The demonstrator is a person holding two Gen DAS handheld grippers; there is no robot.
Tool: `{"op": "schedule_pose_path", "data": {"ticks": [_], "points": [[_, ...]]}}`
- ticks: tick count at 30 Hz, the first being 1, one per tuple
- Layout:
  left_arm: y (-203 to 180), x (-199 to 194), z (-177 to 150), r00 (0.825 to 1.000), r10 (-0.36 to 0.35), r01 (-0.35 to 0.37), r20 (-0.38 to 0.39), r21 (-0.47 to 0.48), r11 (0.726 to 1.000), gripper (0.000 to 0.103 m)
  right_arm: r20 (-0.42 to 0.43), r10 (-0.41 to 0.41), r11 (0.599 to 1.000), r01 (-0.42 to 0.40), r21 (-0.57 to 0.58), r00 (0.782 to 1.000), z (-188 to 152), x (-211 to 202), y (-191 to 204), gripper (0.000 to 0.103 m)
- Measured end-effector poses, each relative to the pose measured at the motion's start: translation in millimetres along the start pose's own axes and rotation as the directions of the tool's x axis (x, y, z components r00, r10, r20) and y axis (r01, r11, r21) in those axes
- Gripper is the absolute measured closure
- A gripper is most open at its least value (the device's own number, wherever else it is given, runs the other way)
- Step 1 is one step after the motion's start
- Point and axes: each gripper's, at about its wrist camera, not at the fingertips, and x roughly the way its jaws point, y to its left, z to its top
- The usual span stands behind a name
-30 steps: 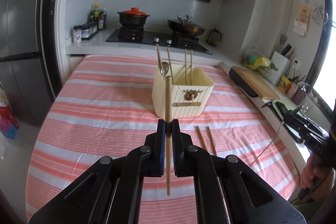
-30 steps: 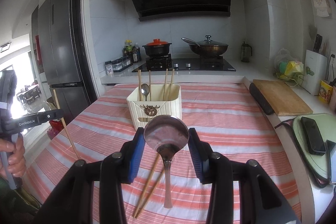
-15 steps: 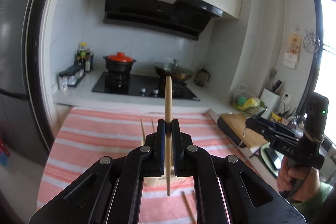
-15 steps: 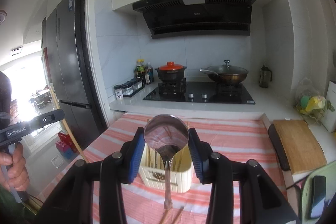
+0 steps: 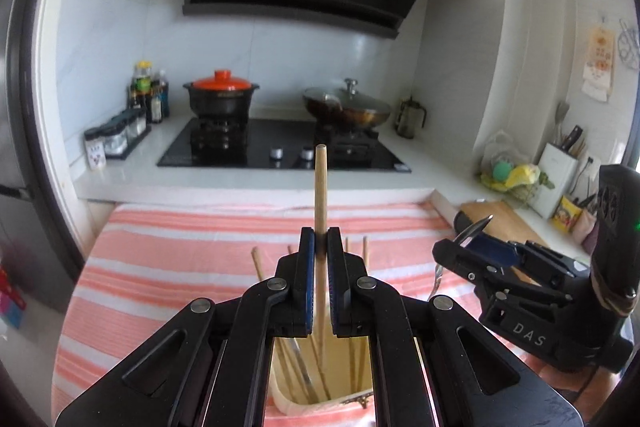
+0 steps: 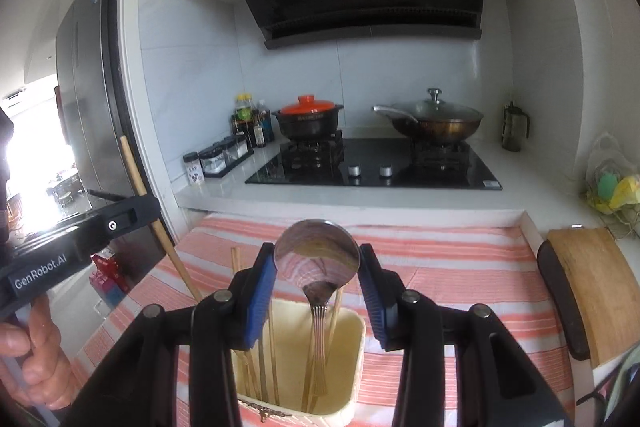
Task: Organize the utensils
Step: 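Carry chopstick and spoon over the caddy and lower them inside, then open both tools and withdraw them from the caddy, then grasp a wooden chopstick with the left tool while the right tool grasps another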
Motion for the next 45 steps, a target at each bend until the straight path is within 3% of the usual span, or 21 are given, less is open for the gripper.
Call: {"op": "schedule_pose_path", "data": {"ticks": [5, 10, 12, 13, 14, 17, 21, 24, 27, 30, 33, 37, 45], "points": [[8.3, 54.7, -27.7, 0.990, -0.001, -0.002, -0.139, -0.027, 1.000, 0.099, -0.121, -0.015, 1.000, 0.018, 0.025, 0.993, -25.0, 40.7, -13.9, 0.061], [7.8, 78.0, -38.7, 0.983, 0.026, -0.029, -0.183, -0.013, 0.999, 0.097, -0.200, -0.031, 0.998, 0.040, 0.040, 0.979, -35.2, 69.6, -21.3, 0.060], [10.9, 78.3, -36.5, 0.980, 0.056, -0.060, -0.189, -0.016, 0.998, 0.082, -0.201, -0.027, 0.998, 0.038, 0.055, 0.979, -32.9, 73.4, -23.1, 0.059], [13.5, 74.3, -35.3, 0.980, 0.062, -0.068, -0.190, -0.025, 0.997, 0.060, -0.197, -0.024, 0.997, 0.037, 0.061, 0.980, -29.4, 72.6, -24.0, 0.058], [16.0, 65.3, -34.7, 0.982, 0.066, -0.072, -0.180, -0.032, 0.997, 0.046, -0.188, -0.019, 0.997, 0.033, 0.069, 0.982, -24.8, 67.8, -25.0, 0.056], [22.0, 30.9, -36.4, 0.981, 0.091, -0.092, -0.169, -0.003, 0.996, 0.034, -0.137, 0.004, 0.997, 0.007, 0.080, 0.991, -11.6, 37.3, -23.3, 0.054], [31.8, -23.3, -73.2, 0.966, 0.079, -0.072, -0.246, 0.038, 0.997, 0.019, -0.123, -0.023, 1.000, 0.024, 0.006, 0.992, -18.7, -19.7, -13.4, 0.050], [34.6, -57.6, -125.7, 0.944, 0.087, -0.073, -0.318, 0.057, 0.996, 0.017, -0.154, -0.045, 0.999, 0.041, -0.029, 0.987, -63.0, -61.5, -11.5, 0.045], [30.9, -82.5, -176.9, 0.922, 0.105, -0.103, -0.372, 0.025, 0.994, 0.017, -0.240, -0.084, 0.996, 0.074, -0.054, 0.967, -130.7, -88.7, -9.1, 0.045], [15.8, -103.2, -212.3, 0.918, 0.136, -0.138, -0.371, 0.022, 0.990, 0.017, -0.298, -0.110, 0.994, 0.099, -0.051, 0.948, -195.0, -114.3, -1.4, 0.045], [-2.5, -114.7, -235.4, 0.918, 0.170, -0.162, -0.359, 0.052, 0.985, 0.017, -0.326, -0.112, 0.994, 0.108, -0.031, 0.939, -237.7, -138.8, 8.8, 0.045], [-19.7, -120.6, -255.3, 0.913, 0.220, -0.195, -0.344, 0.105, 0.975, 0.017, -0.310, -0.139, 0.990, 0.134, -0.038, 0.941, -263.7, -160.2, 20.0, 0.045], [-35.9, -128.7, -264.7, 0.915, 0.232, -0.199, -0.331, 0.130, 0.971, 0.017, -0.302, -0.157, 0.987, 0.141, -0.071, 0.940, -277.3, -174.8, 28.5, 0.045]]}}
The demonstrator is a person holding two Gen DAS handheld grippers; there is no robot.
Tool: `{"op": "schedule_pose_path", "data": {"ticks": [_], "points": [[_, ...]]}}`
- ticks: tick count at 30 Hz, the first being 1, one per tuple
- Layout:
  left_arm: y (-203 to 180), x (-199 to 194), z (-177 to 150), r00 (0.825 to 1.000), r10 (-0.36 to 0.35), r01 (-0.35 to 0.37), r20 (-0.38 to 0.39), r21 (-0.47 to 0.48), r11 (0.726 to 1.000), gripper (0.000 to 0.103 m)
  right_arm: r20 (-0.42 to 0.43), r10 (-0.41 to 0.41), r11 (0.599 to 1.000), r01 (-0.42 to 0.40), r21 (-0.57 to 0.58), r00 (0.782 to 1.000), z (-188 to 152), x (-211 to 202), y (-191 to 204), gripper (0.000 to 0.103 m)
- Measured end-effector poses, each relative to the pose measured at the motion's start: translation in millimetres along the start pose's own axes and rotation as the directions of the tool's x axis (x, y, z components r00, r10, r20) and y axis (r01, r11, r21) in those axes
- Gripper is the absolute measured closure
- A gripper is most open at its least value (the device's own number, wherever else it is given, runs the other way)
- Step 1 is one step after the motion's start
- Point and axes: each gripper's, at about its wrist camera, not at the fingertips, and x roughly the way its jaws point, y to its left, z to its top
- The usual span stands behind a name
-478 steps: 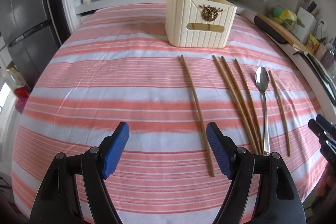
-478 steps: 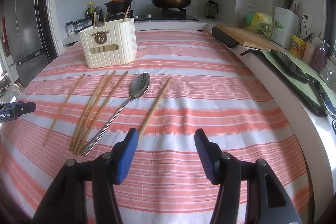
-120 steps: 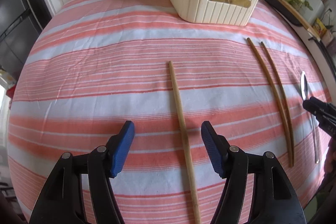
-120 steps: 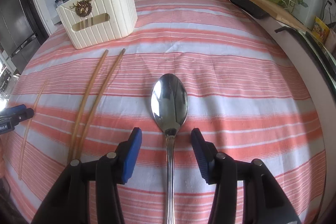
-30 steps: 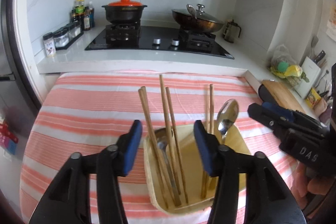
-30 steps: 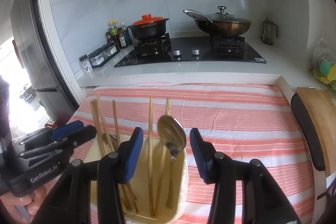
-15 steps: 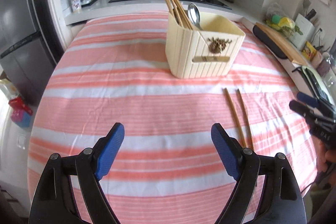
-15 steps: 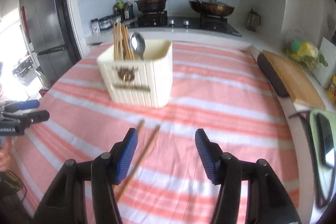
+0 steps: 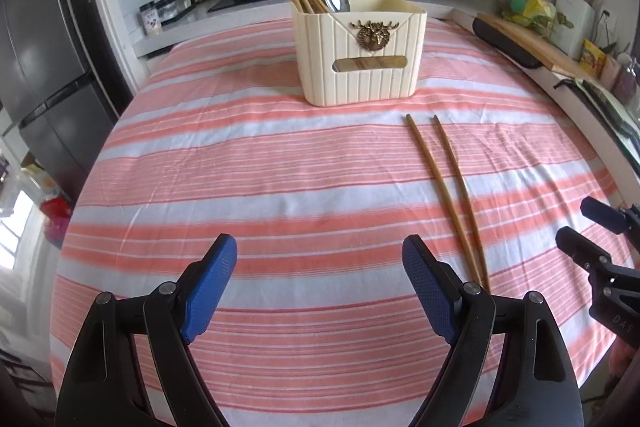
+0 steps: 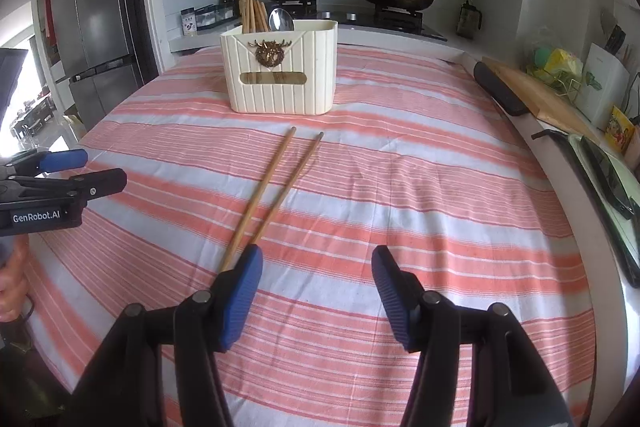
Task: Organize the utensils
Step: 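Grasp a wooden chopstick with the left tool while the right tool grasps another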
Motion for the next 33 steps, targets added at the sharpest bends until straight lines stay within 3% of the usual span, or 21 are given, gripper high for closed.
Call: {"op": "schedule_pose_path", "data": {"ticks": [5, 13, 18, 23, 28, 30, 33], "points": [[-0.2, 3.7, -2.3, 1.000, -0.005, 0.005, -0.015, -0.012, 1.000, 0.016, 0.001, 0.013, 0.999, -0.013, 0.043, 1.000, -3.2, 2.4, -2.7, 0.045], [9.2, 27.9, -24.7, 0.992, -0.068, 0.058, -0.110, -0.099, 0.993, 0.016, -0.049, 0.053, 0.992, -0.047, 0.117, 0.997, -14.5, 20.5, -6.3, 0.045], [7.7, 30.0, -21.7, 0.990, -0.085, 0.073, -0.112, -0.110, 0.991, 0.016, -0.083, 0.114, 0.981, -0.099, 0.167, 0.990, -1.3, 42.1, -8.3, 0.069], [10.8, 26.9, -15.3, 0.991, -0.089, 0.077, -0.098, -0.124, 0.989, 0.016, -0.092, 0.152, 0.968, -0.129, 0.214, 0.984, 22.7, 73.0, -5.8, 0.085], [17.1, 27.7, -14.8, 0.992, -0.071, 0.057, -0.105, -0.132, 0.990, 0.016, -0.132, 0.217, 0.949, -0.178, 0.259, 0.967, 38.1, 106.6, 3.5, 0.086], [16.9, 28.4, -13.2, 0.992, -0.065, 0.051, -0.107, -0.131, 0.990, 0.016, -0.162, 0.197, 0.960, -0.157, 0.231, 0.967, 38.6, 117.2, 11.7, 0.087], [11.8, 31.7, -7.9, 0.991, -0.077, 0.063, -0.108, -0.123, 0.990, 0.016, -0.176, 0.134, 0.979, -0.103, 0.176, 0.975, 38.2, 118.7, 19.0, 0.096]]}}
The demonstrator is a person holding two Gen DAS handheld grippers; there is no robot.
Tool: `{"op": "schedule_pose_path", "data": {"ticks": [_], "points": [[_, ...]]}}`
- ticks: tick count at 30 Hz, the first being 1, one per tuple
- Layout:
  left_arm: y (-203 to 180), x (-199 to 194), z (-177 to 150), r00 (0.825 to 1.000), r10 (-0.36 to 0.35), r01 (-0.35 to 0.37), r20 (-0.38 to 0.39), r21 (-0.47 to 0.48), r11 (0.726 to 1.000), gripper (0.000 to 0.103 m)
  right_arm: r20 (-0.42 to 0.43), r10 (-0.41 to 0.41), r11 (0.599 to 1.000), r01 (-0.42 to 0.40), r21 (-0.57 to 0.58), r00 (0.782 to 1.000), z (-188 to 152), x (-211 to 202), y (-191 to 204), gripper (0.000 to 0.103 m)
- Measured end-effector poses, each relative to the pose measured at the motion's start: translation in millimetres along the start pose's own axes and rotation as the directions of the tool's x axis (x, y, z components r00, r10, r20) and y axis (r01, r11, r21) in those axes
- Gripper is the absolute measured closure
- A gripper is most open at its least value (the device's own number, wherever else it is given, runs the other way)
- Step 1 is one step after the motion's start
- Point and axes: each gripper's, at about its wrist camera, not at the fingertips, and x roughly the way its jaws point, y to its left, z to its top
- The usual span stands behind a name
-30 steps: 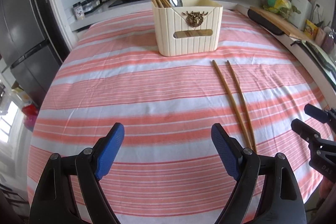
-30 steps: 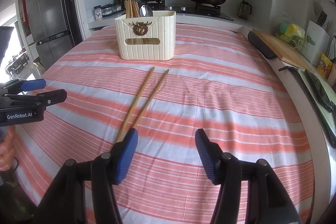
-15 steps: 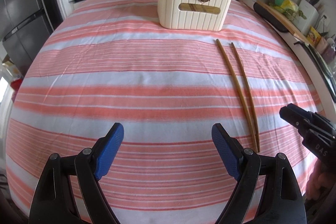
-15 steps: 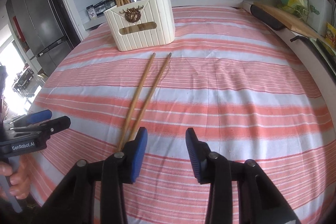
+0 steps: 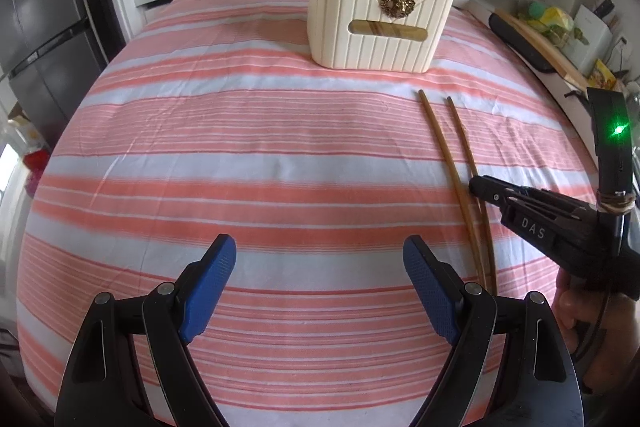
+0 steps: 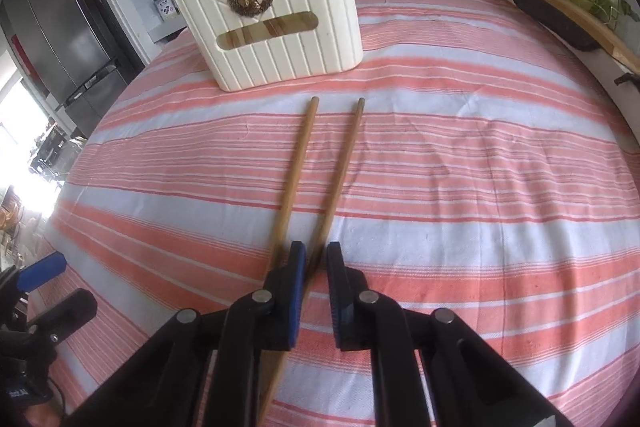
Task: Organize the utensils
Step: 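Grasp a wooden chopstick with the left tool while the right tool grasps another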
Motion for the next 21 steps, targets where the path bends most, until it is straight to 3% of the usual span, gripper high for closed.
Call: {"op": "schedule_pose_path", "data": {"ticks": [7, 13, 15, 18, 19, 20, 21], "points": [[-43.5, 29.7, 23.3, 0.988, -0.148, 0.147, -0.054, -0.013, 0.989, 0.016, 0.015, -0.094, 0.993, 0.093, 0.066, 0.995, -17.1, -20.3, -31.4, 0.098], [-97.3, 65.8, 34.6, 0.995, -0.065, 0.071, -0.071, 0.086, 0.994, 0.020, 0.027, -0.140, 0.988, 0.137, 0.073, 0.990, -40.0, -40.5, -51.0, 0.098], [-110.5, 73.1, 33.4, 0.998, -0.018, 0.026, -0.059, 0.136, 0.990, 0.035, 0.034, -0.147, 0.987, 0.145, 0.063, 0.989, -44.6, -43.9, -52.4, 0.098], [-117.9, 73.5, 28.6, 1.000, 0.019, -0.017, -0.013, 0.173, 0.985, 0.066, 0.050, -0.161, 0.987, 0.159, 0.028, 0.986, -50.7, -45.7, -48.9, 0.098], [-118.3, 72.0, 27.1, 1.000, 0.018, -0.017, -0.004, 0.180, 0.983, 0.087, 0.056, -0.169, 0.986, 0.169, 0.008, 0.984, -52.4, -46.5, -46.4, 0.098], [-118.1, 70.8, 25.6, 1.000, 0.032, -0.031, 0.001, 0.188, 0.982, 0.097, 0.061, -0.176, 0.984, 0.177, -0.009, 0.982, -54.6, -47.0, -44.0, 0.098], [-116.3, 69.6, 24.0, 0.999, 0.039, -0.040, 0.006, 0.189, 0.981, 0.098, 0.065, -0.180, 0.983, 0.181, -0.018, 0.982, -55.9, -47.2, -42.8, 0.098]]}}
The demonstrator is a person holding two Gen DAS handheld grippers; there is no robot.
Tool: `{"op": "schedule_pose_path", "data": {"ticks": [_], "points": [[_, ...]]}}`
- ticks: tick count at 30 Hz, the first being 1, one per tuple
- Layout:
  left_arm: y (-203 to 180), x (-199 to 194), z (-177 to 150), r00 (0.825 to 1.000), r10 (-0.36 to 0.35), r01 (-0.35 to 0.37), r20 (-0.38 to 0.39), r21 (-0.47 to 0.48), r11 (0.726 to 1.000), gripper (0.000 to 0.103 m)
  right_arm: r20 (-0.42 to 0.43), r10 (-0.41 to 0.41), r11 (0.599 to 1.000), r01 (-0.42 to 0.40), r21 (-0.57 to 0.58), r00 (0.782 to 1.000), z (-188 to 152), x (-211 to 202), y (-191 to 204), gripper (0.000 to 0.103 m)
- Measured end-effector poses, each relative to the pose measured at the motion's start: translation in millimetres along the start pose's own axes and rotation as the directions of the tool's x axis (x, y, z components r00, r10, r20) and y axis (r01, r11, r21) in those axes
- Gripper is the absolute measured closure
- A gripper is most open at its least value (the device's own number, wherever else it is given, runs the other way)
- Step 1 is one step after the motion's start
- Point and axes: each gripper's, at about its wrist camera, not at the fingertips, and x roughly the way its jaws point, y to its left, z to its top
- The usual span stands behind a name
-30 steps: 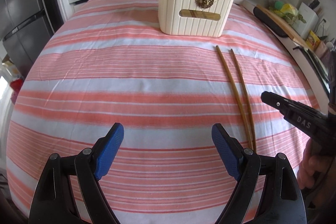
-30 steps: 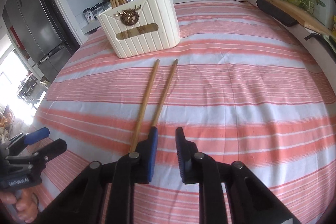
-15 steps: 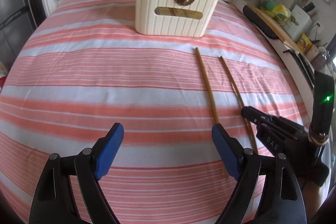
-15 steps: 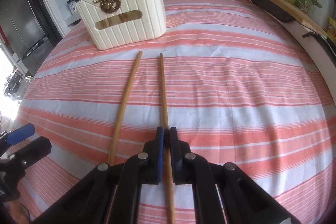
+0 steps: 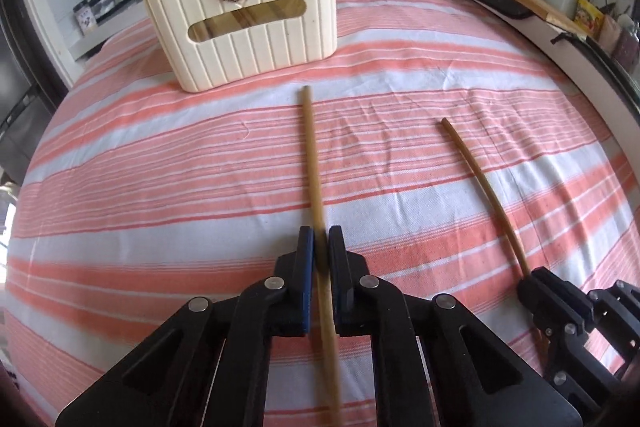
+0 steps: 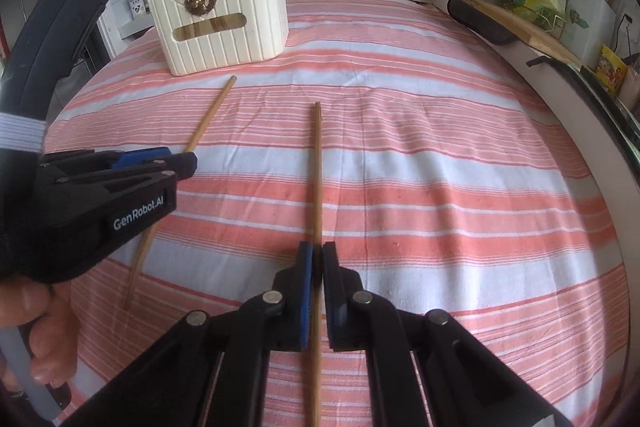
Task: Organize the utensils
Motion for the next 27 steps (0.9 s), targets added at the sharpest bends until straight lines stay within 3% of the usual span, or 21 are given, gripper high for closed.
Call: {"op": "schedule_pose_path", "data": {"ticks": [5, 12, 16, 18, 19, 20, 21, 22, 27], "points": [[29.6, -10.4, -14.6, 1.000, 0.018, -0.018, -0.003, -0.056, 0.998, 0.098, 0.015, -0.007, 1.000, 0.007, 0.012, 1.000, -4.2, -3.3, -2.2, 0.098], [107.7, -29.5, -56.0, 0.997, 0.065, -0.070, -0.031, -0.162, 0.984, 0.098, 0.015, -0.034, 0.999, 0.034, 0.006, 0.999, -18.5, -14.4, -5.6, 0.098], [138.0, -40.1, -74.7, 0.999, 0.008, -0.016, -0.039, -0.211, 0.977, 0.096, 0.023, -0.055, 0.998, 0.055, -0.011, 0.998, -26.0, -20.2, -6.6, 0.098], [143.6, -44.2, -80.3, 0.999, -0.007, -0.002, -0.043, -0.204, 0.979, 0.081, 0.036, -0.045, 0.999, 0.045, 0.012, 0.998, -27.8, -22.2, -9.8, 0.092], [145.2, -46.4, -82.7, 0.999, -0.004, -0.004, -0.043, -0.196, 0.981, 0.057, 0.036, -0.033, 0.999, 0.032, 0.028, 0.999, -28.6, -23.1, -12.2, 0.088], [147.2, -49.6, -85.1, 0.999, 0.002, -0.010, -0.039, -0.193, 0.981, 0.039, 0.037, -0.019, 0.999, 0.017, 0.048, 0.999, -29.3, -24.9, -14.9, 0.072], [149.0, -52.8, -87.6, 1.000, 0.009, -0.014, -0.028, -0.193, 0.981, 0.034, 0.044, -0.007, 0.997, 0.003, 0.071, 0.999, -30.0, -27.8, -17.9, 0.058], [150.3, -55.5, -89.5, 1.000, 0.008, -0.012, -0.019, -0.191, 0.982, 0.031, 0.054, -0.001, 0.996, -0.004, 0.091, 0.999, -30.4, -31.3, -20.3, 0.056], [152.7, -57.2, -93.5, 1.000, -0.001, 0.001, -0.001, -0.189, 0.982, 0.023, 0.047, -0.017, 0.996, 0.013, 0.088, 0.999, -31.5, -36.9, -21.6, 0.055]]}}
